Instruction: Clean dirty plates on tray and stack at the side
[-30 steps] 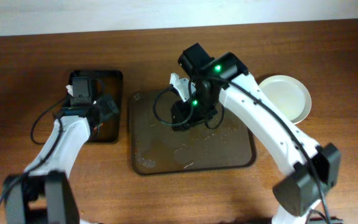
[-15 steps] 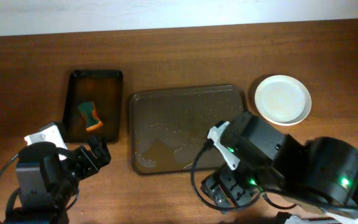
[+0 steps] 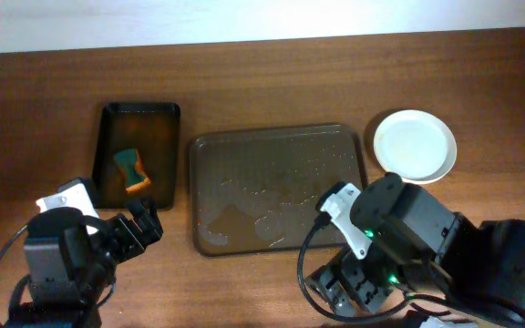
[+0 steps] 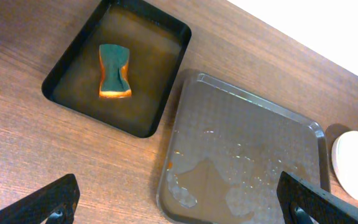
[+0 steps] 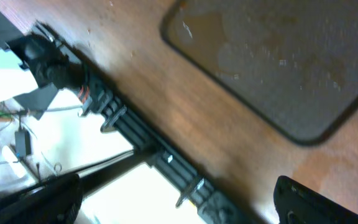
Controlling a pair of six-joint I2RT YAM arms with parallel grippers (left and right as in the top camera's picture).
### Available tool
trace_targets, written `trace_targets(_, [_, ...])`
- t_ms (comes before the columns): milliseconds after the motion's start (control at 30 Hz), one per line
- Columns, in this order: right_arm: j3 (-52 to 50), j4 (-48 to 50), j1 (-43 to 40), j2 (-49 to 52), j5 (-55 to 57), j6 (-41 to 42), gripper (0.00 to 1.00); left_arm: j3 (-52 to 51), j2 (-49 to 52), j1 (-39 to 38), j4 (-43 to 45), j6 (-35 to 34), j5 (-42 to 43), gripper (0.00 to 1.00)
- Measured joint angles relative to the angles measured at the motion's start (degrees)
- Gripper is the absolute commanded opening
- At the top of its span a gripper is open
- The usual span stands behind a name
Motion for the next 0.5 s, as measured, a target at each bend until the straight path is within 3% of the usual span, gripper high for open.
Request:
trace_targets(100, [-7.58, 7.52, -4.15, -3.21, 0.04, -2.64, 0.98, 0.0, 0.0, 0.0, -0.07, -0.02, 0.0, 1.0])
trace_targets(167, [-17.27, 20.48, -10.1, -9.38, -1.55, -6.6, 0.98, 0.0, 0.0, 0.0, -0.11, 0.0, 0.0, 1.0])
trace_targets(333, [-51.84, 51.54, -22.62, -37.18, -10.29, -21.44, 0.98, -0.02, -0.02, 0.0, -0.11, -0.02, 0.0, 1.0])
trace_targets(500, [-77.68, 73.31, -35.36, -56.41, -19.1, -24.02, 0.98, -0.02, 0.0, 0.0, -0.07, 0.0, 0.0, 1.0])
